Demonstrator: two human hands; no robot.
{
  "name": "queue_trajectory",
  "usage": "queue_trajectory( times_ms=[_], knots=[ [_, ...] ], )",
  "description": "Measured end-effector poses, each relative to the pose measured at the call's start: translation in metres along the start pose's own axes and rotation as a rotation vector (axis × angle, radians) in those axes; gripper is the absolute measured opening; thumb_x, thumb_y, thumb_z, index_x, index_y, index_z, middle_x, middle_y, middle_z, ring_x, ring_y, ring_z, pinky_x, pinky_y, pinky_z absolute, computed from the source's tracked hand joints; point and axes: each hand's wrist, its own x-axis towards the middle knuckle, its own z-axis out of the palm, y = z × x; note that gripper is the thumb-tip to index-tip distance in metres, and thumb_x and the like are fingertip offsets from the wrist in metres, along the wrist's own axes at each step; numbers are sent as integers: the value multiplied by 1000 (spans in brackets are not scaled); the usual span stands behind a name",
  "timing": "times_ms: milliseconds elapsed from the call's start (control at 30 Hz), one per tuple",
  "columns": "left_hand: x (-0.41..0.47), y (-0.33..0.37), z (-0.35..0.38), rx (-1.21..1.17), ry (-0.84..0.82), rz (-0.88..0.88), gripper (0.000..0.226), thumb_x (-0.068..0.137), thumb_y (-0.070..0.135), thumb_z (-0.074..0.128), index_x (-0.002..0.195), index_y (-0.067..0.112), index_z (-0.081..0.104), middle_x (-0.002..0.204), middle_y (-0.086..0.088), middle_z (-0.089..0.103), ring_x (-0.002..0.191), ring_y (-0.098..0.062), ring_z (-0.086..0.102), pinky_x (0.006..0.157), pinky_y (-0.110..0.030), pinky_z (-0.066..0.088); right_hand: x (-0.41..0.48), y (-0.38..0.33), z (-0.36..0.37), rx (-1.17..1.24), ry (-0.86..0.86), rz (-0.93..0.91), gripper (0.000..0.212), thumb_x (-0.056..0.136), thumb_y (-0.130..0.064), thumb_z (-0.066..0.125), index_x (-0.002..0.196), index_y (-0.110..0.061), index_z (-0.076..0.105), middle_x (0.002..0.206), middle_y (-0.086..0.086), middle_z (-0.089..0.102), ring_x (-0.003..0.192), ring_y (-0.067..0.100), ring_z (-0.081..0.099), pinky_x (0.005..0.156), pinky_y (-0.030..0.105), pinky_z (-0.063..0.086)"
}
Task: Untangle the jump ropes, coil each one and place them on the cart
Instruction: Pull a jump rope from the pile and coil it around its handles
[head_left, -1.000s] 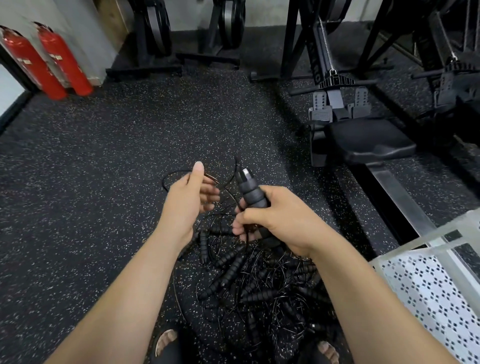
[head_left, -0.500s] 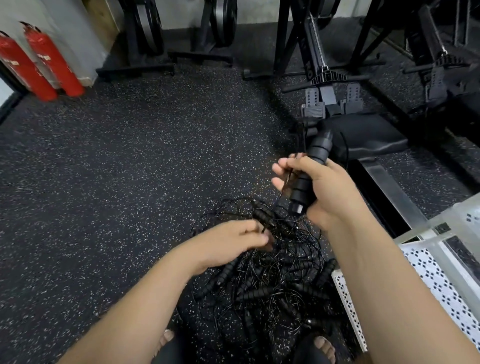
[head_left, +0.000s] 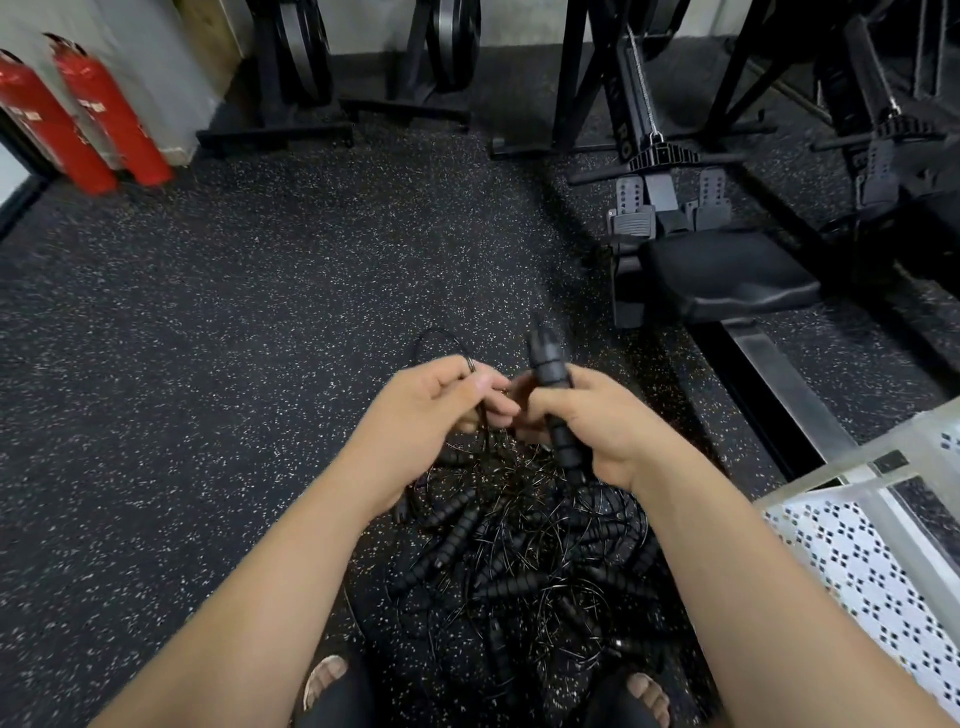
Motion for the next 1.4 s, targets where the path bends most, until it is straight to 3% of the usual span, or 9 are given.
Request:
queue_trajectory(
  times_ms=[133, 267, 433, 633, 833, 967, 1100, 1267, 1400],
  knots=[
    [4, -3, -11, -248, 147, 2, 24, 113, 23, 53, 119, 12, 74, 111, -4, 82, 104, -21, 78, 98, -46, 56, -4, 5, 12, -376, -147, 22, 39, 77, -13, 75, 114, -24, 77, 113, 3, 82, 100, 27, 73, 85, 43, 55],
    [9, -7, -24, -458, 255, -14, 25, 114, 23, 51, 121, 11, 72, 115, -8, 81, 106, -22, 77, 90, -38, 55, -9, 7, 28, -539, -207, -54, 28, 86, -19, 81, 112, -28, 76, 109, -4, 81, 111, 24, 72, 104, 39, 48],
    [13, -8, -30, -602, 278, -45, 24, 114, 23, 51, 120, 11, 71, 115, -10, 80, 102, -19, 77, 82, -33, 56, -6, 15, 50, -479, 34, -253, 16, 89, -19, 74, 101, -21, 65, 90, 0, 67, 81, 16, 56, 81, 38, 45],
    [15, -8, -24, -673, 276, -39, 24, 114, 23, 51, 120, 10, 71, 109, -9, 80, 97, -18, 77, 77, -29, 59, -8, 8, 47, -368, 2, -231, 19, 90, -26, 79, 107, -26, 71, 105, 4, 78, 100, 27, 72, 99, 42, 54],
    [19, -16, -32, -674, 396, -33, 25, 114, 27, 53, 117, 11, 71, 107, -7, 80, 100, -18, 77, 81, -28, 60, -6, 12, 41, -564, 25, -246, 21, 83, -27, 84, 92, -18, 68, 83, 5, 73, 74, 16, 60, 81, 41, 52],
    [21, -24, -40, -561, 514, -128, 33, 112, 37, 56, 119, 11, 74, 106, -4, 80, 88, -12, 75, 78, -28, 56, -15, 0, 37, -405, -52, -248, 19, 83, -17, 87, 95, -18, 73, 95, 13, 80, 97, 38, 78, 97, 60, 61],
    [18, -26, -31, -481, 377, -238, 38, 112, 41, 51, 124, 12, 73, 112, -5, 82, 104, -21, 79, 91, -36, 58, -26, -14, 35, -219, -36, -297, 23, 89, -4, 85, 107, -6, 71, 98, 17, 81, 95, 34, 81, 90, 52, 63],
    [17, -31, 2, -171, 19, -258, 41, 99, -2, 51, 121, 24, 73, 114, 8, 81, 116, -14, 74, 109, -44, 53, -38, -30, 31, 125, 6, -291, 26, 90, 0, 83, 111, -6, 69, 109, 23, 80, 97, 32, 80, 88, 45, 63],
    [15, -46, 30, 110, -143, -173, 39, 101, 7, 64, 112, 43, 75, 112, 23, 78, 114, -3, 69, 105, -27, 47, -48, -40, 30, 308, 34, -322, 24, 92, 1, 79, 110, -9, 66, 113, 25, 79, 95, 28, 80, 78, 36, 63]
  ],
)
